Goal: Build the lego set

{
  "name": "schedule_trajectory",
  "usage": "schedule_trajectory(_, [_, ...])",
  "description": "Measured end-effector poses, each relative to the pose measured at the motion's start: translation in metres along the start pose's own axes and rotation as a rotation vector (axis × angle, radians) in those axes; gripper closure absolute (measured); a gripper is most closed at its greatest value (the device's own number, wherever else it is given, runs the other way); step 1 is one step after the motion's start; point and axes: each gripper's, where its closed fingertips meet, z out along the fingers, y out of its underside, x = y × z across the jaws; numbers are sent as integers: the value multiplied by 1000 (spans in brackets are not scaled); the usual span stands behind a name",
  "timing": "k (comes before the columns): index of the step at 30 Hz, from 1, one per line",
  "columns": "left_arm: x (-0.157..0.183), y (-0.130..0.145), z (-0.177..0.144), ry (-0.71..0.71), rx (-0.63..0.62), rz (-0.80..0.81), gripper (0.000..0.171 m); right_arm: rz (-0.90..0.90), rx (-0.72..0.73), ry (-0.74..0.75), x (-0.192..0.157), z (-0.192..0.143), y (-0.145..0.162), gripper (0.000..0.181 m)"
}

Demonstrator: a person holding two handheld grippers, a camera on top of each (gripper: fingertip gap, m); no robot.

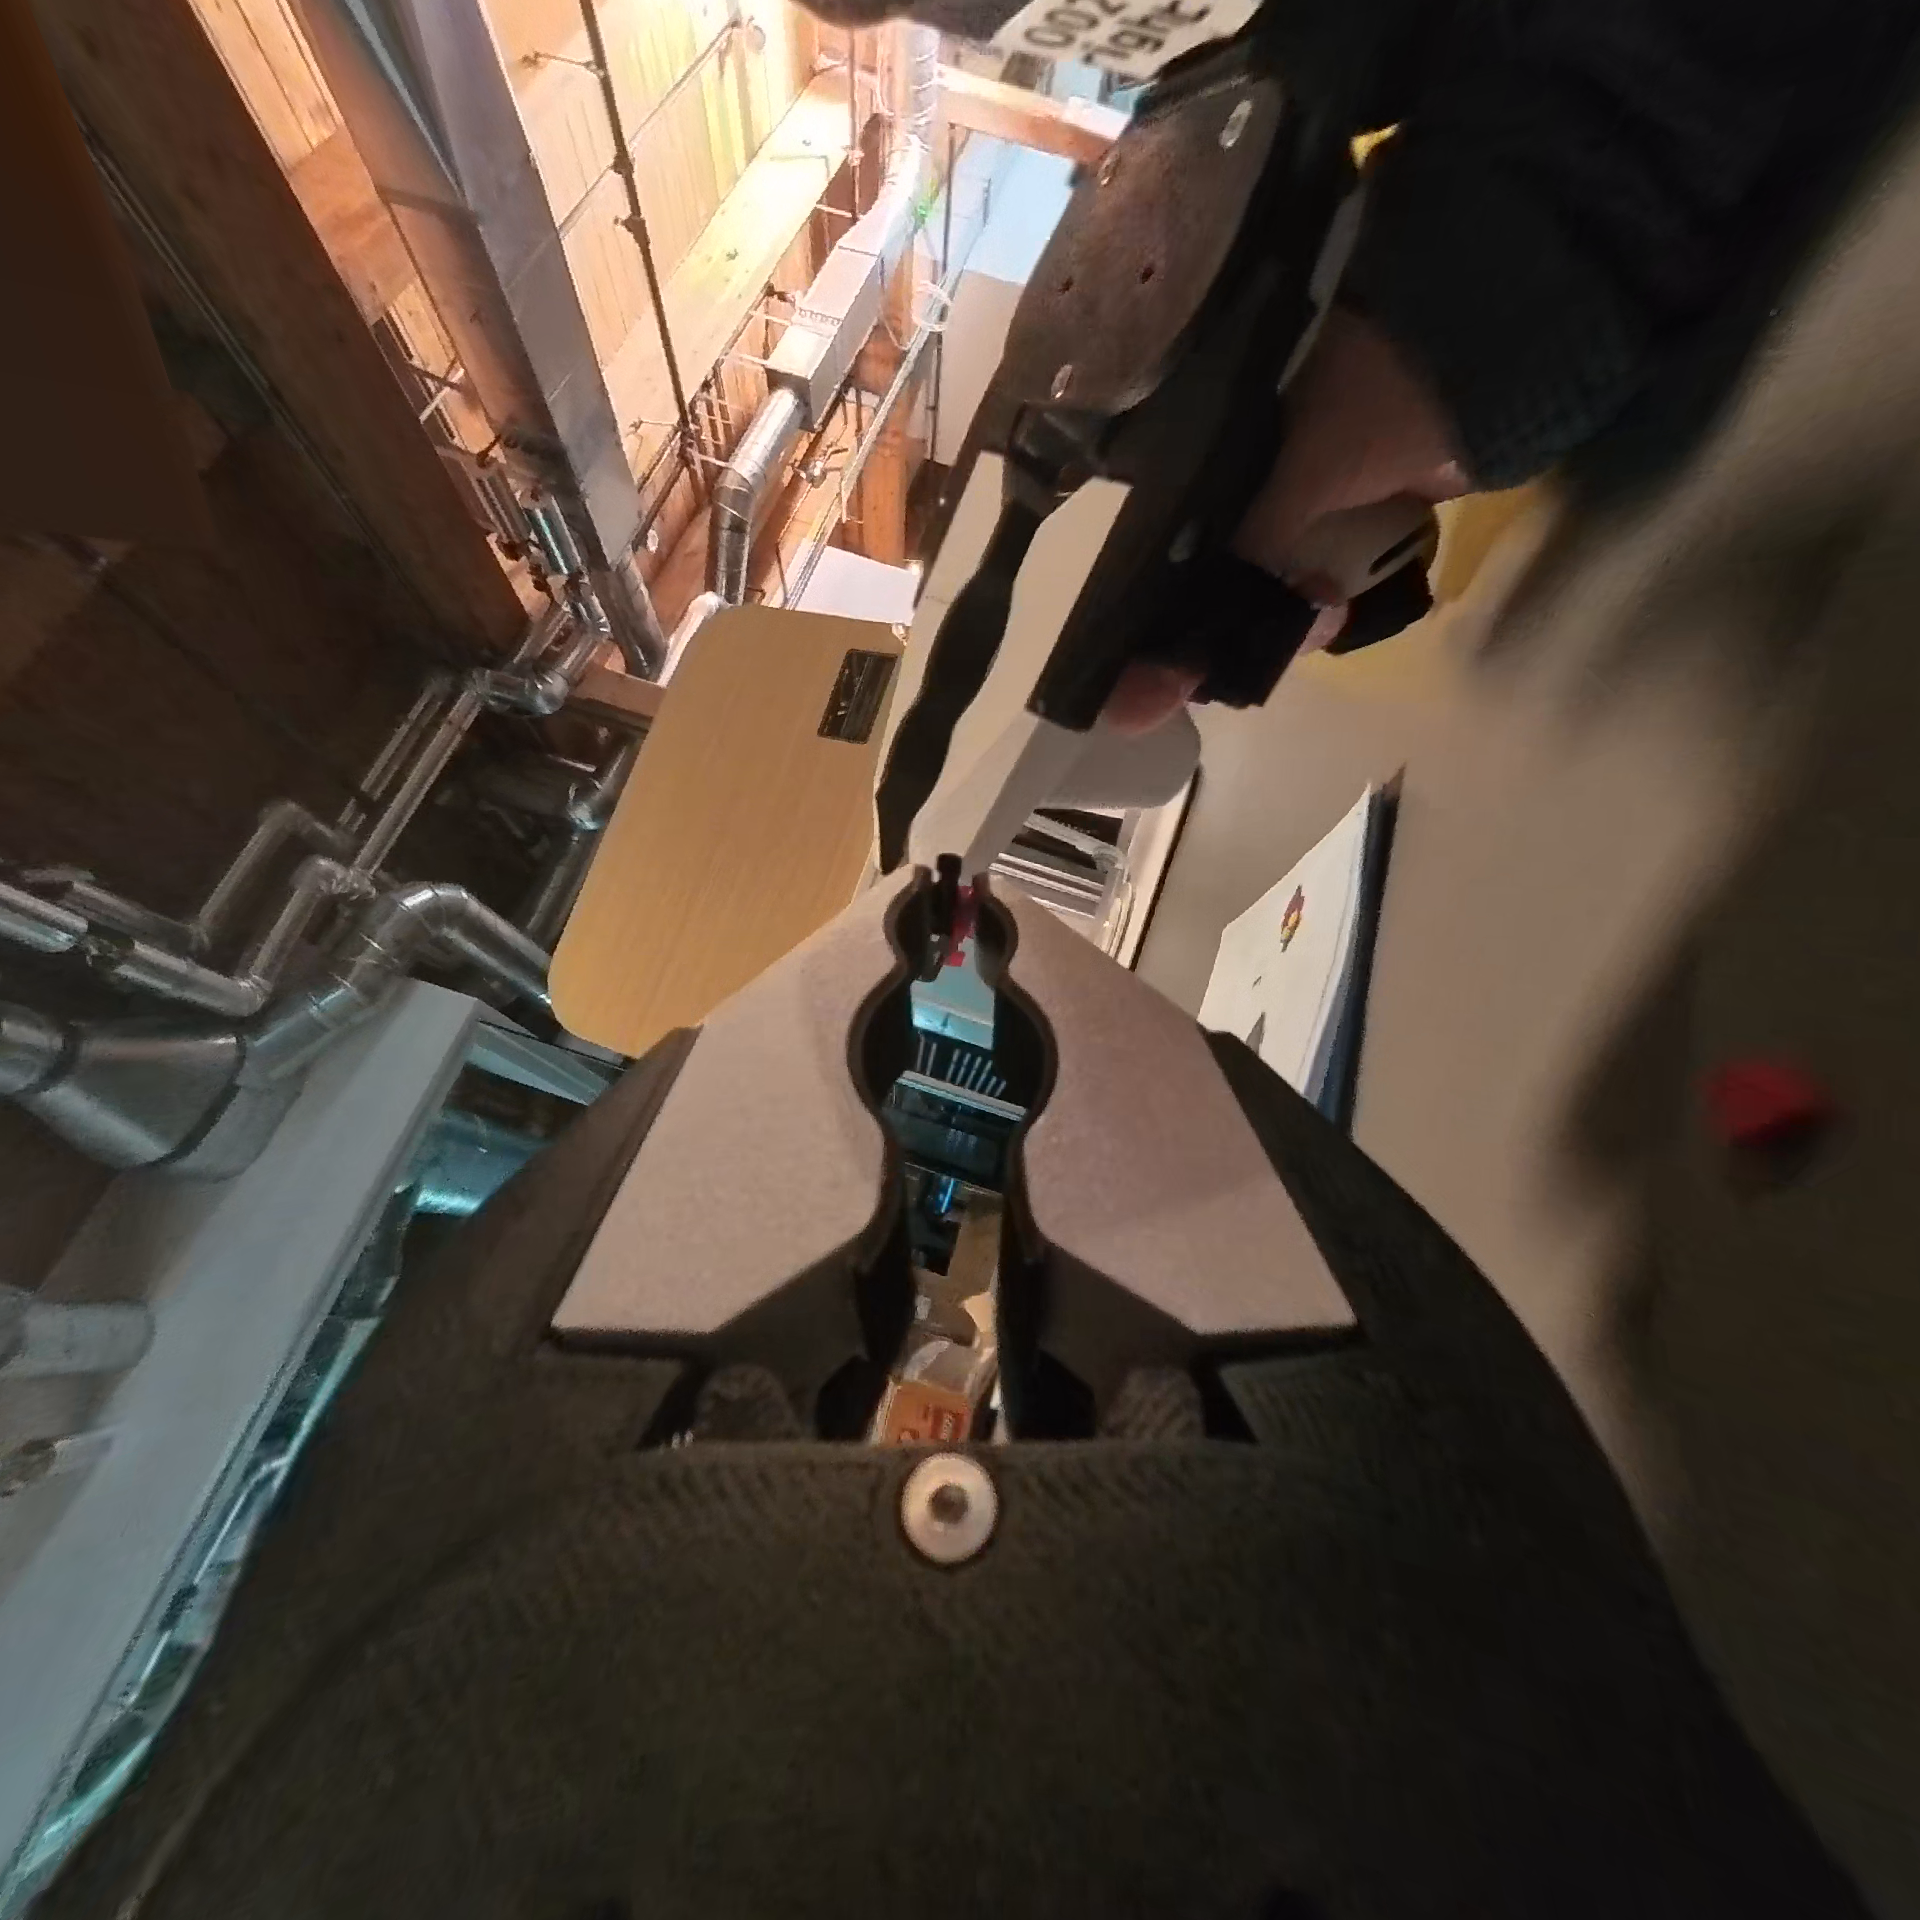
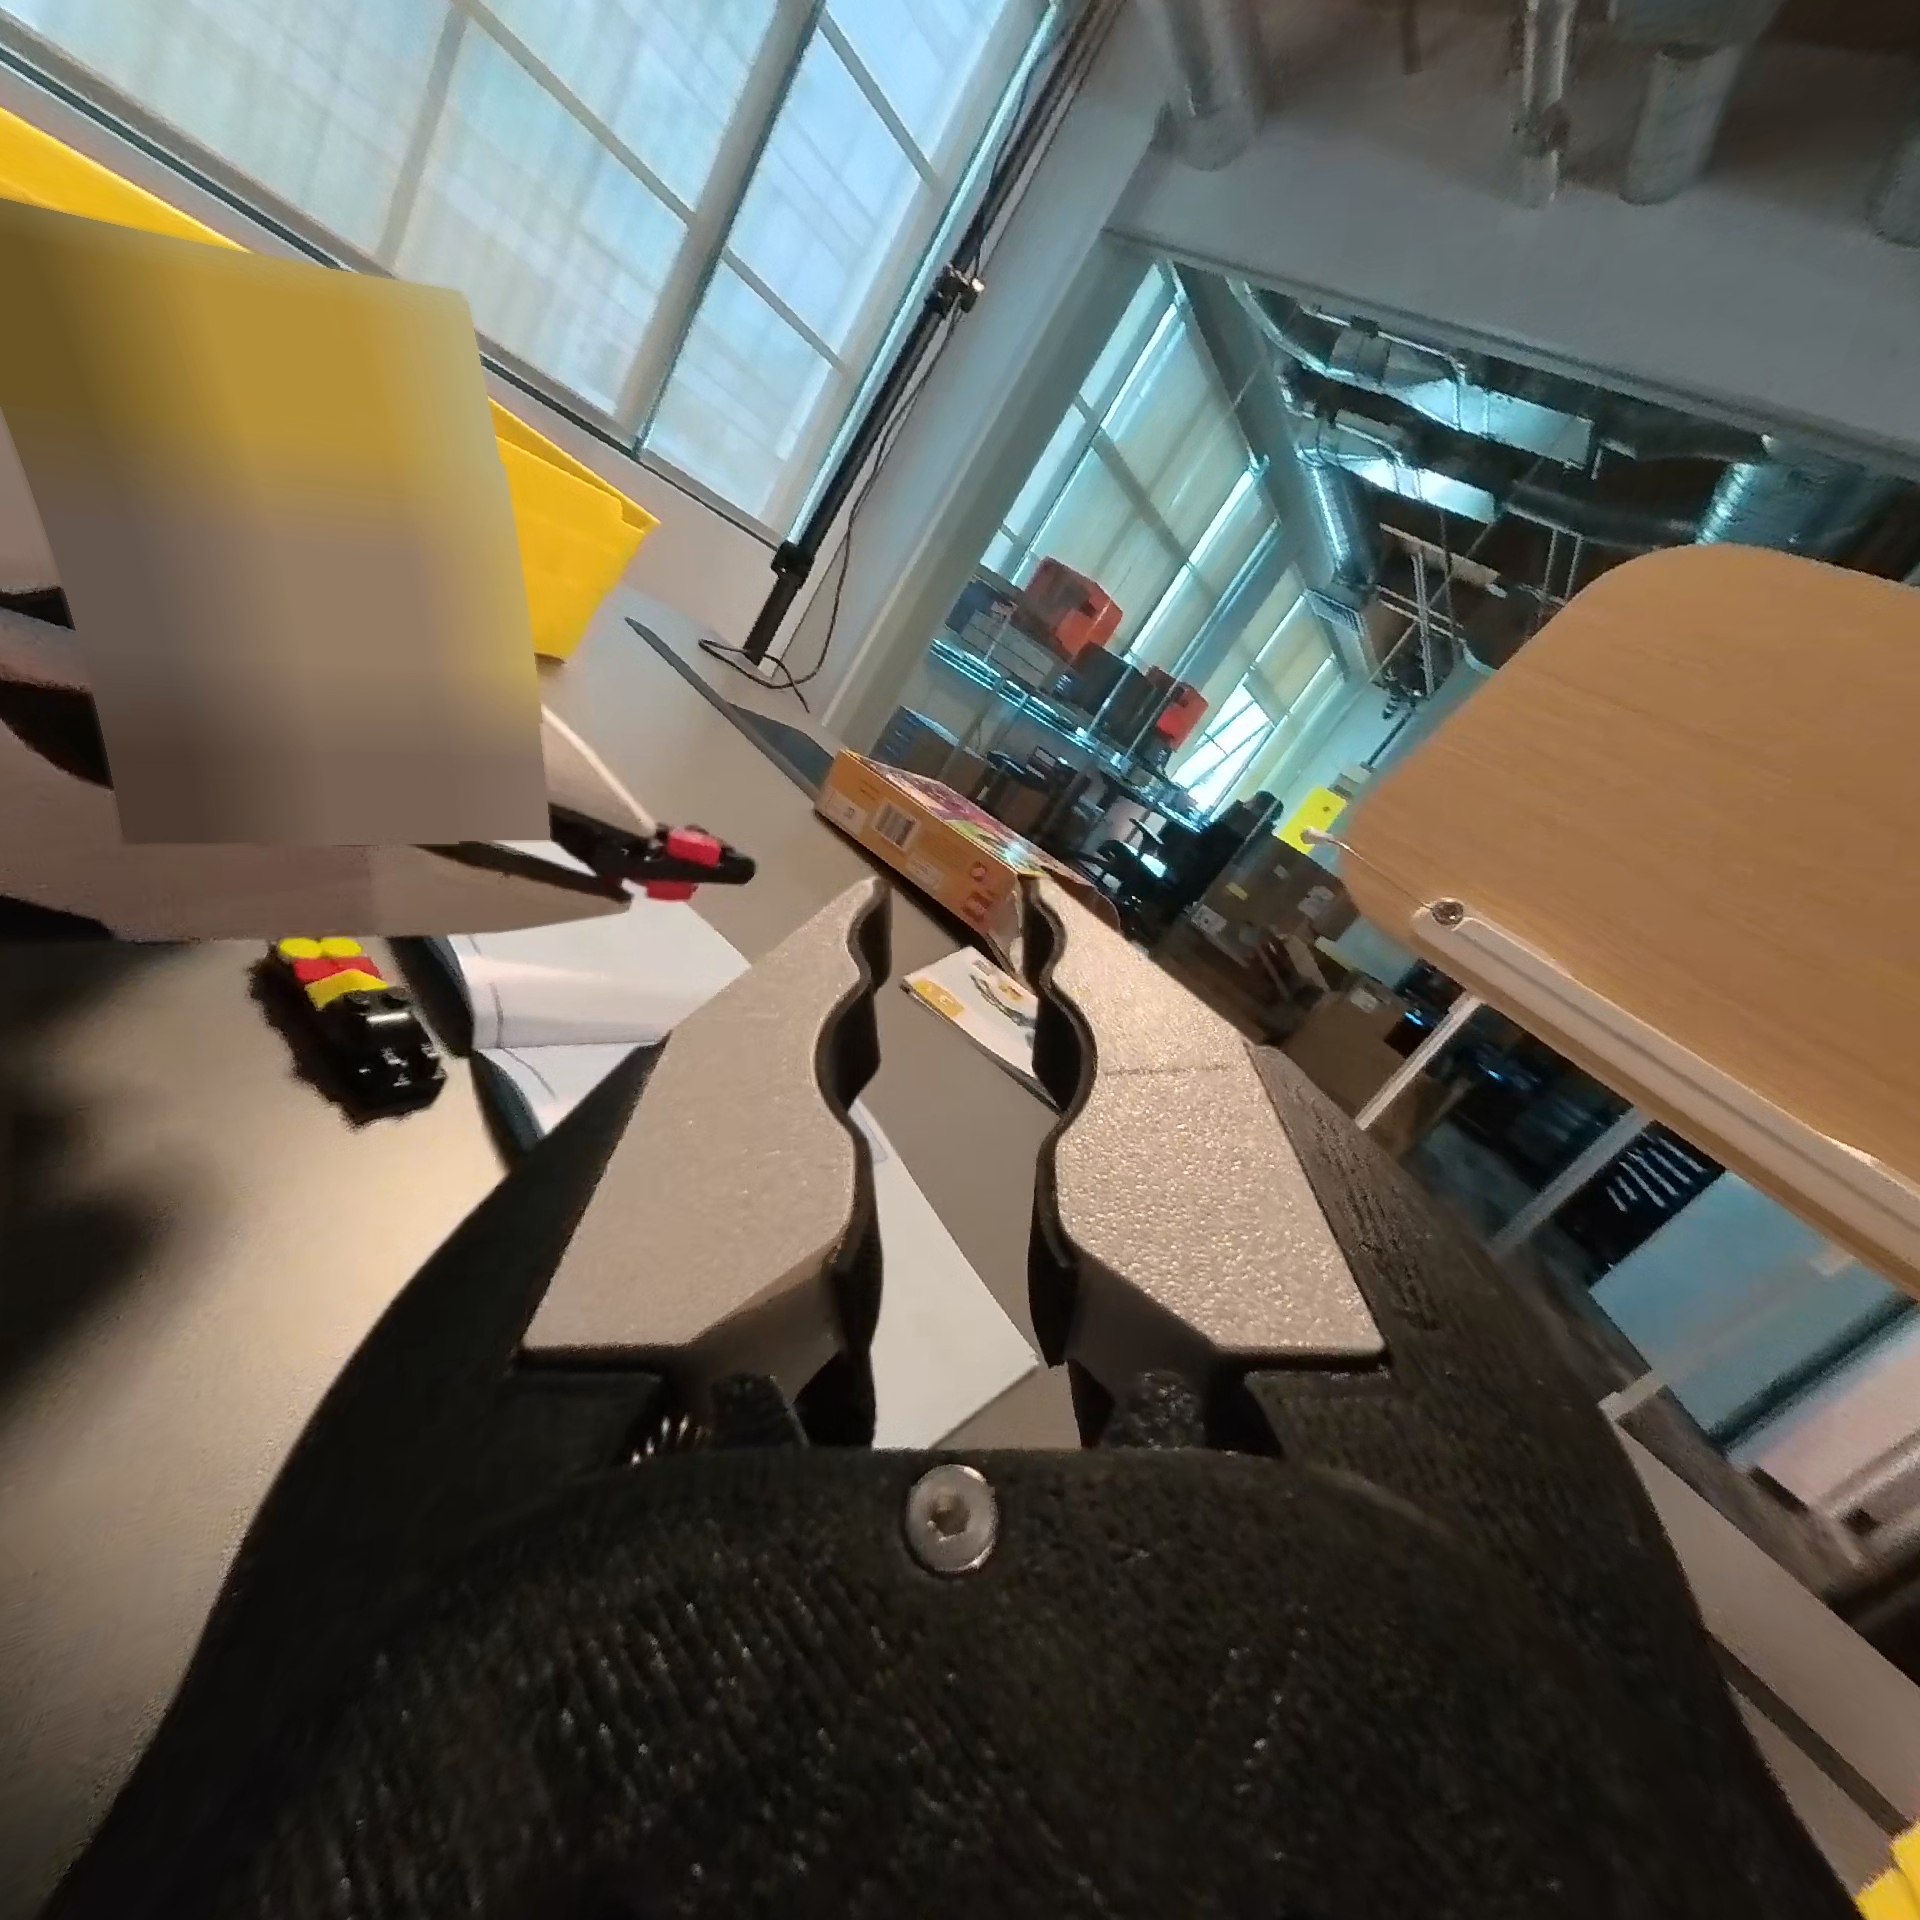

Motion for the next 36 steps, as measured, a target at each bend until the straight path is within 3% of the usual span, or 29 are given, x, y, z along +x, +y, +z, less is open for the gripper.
schedule_trajectory(36, [16, -8, -1, 64, 44, 63, 166, -38, 3, -33, -8, 0, -1, 166])
